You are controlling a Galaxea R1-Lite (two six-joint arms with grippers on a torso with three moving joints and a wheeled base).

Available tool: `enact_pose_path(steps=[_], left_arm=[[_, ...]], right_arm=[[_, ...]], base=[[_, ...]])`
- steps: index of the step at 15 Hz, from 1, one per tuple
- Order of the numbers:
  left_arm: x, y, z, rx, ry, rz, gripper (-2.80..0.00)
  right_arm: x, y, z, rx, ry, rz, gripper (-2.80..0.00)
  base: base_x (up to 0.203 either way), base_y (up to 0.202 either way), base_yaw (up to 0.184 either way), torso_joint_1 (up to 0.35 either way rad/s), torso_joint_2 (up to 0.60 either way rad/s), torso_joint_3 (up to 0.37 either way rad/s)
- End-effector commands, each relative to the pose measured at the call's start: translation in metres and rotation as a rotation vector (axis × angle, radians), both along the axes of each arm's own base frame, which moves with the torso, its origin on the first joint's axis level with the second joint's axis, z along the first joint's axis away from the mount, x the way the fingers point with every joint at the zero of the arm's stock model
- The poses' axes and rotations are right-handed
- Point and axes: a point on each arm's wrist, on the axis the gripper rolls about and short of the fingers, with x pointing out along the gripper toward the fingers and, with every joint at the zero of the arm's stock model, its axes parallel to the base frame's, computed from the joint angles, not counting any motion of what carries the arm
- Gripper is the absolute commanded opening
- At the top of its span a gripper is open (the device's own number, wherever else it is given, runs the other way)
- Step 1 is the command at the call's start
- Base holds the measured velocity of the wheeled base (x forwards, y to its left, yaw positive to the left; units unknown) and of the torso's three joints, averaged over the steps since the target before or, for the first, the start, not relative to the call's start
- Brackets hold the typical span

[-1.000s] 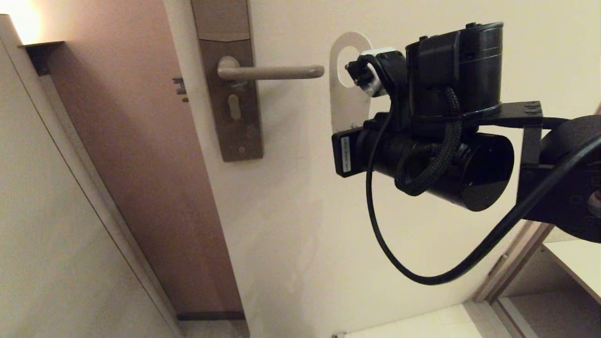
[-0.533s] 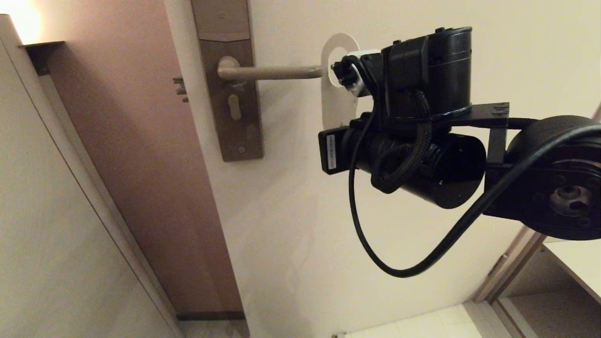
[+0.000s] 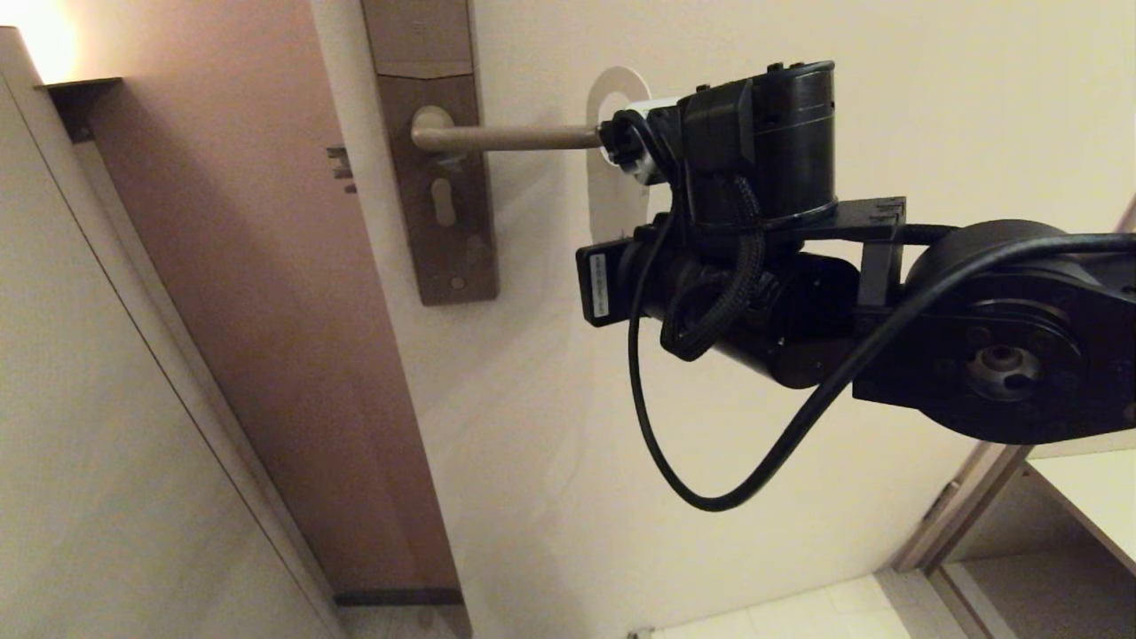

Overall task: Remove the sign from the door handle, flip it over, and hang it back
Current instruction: Hang the sign back with the other side facing out

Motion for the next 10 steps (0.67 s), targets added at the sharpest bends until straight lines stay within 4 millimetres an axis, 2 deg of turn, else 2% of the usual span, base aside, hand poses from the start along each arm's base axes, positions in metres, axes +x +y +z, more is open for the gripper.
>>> enact_pose_path(steps=[1, 5, 10], left_arm=[[0.000, 0.000, 0.000, 0.000, 0.001, 0.000, -2.80], [0.000, 0.000, 0.000, 0.000, 0.001, 0.000, -2.80], [0.000, 0.000, 0.000, 0.000, 0.001, 0.000, -2.80]], right_arm=[[0.002, 0.004, -0.001, 0.001, -0.003, -0.004, -2.80], [0.004, 0.011, 0.000, 0.003, -0.016, -0.028, -2.80], [-0.006, 0.021, -0.002, -0.005, -0.020, -0.028, -2.80]], base=[[0.000, 0.000, 0.000, 0.000, 0.00, 0.000], [0.000, 0.000, 0.000, 0.000, 0.00, 0.000], [0.000, 0.000, 0.000, 0.000, 0.00, 0.000]])
